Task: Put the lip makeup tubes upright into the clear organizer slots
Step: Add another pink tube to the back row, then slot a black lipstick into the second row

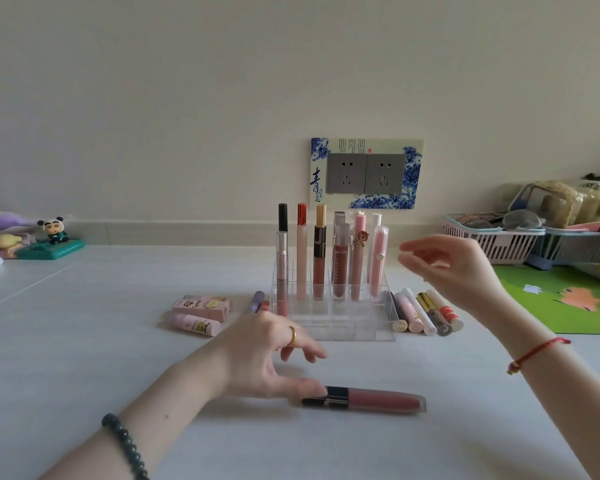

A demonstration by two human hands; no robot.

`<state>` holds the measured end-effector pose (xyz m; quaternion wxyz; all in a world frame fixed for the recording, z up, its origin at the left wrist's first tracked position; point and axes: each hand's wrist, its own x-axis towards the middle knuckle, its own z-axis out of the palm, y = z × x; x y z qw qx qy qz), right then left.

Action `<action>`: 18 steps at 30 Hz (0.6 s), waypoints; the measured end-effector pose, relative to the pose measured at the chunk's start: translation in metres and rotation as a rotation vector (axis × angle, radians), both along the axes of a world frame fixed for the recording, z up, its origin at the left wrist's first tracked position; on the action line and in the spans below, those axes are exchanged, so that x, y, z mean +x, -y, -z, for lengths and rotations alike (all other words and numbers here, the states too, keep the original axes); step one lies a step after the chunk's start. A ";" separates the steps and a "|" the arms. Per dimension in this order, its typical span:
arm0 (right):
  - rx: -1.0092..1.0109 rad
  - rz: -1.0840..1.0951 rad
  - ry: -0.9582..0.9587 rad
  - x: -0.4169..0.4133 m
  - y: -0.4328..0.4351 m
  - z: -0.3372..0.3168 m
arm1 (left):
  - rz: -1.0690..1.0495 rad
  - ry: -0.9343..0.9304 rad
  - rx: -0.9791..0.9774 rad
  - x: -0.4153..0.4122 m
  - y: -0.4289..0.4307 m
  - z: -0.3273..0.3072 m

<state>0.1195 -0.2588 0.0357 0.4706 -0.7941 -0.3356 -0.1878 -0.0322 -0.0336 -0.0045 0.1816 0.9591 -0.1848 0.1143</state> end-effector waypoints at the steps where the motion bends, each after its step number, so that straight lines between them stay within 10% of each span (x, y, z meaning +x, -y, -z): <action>1: -0.052 -0.090 -0.030 -0.009 0.001 -0.003 | 0.008 -0.010 0.022 -0.001 0.003 0.000; 9: -0.839 -0.565 -0.273 -0.056 -0.026 0.012 | 0.020 0.013 0.134 -0.006 0.017 0.003; 18: -0.848 -0.564 -0.209 -0.067 -0.030 0.012 | 0.024 0.092 0.040 -0.003 0.009 0.008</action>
